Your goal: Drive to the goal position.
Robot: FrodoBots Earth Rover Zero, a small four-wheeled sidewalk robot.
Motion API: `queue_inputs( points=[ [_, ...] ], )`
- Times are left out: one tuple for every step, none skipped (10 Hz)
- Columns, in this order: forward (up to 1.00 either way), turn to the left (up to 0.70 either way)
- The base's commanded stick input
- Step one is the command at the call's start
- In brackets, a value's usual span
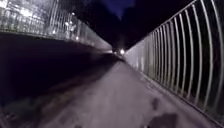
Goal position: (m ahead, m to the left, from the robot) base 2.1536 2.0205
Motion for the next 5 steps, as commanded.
queue_inputs(
  points=[
    [0.3,-0.17],
    [0.3,-0.38],
    [0.3,-0.59],
    [0.3,0.01],
    [0.3,0.01]
  ],
)
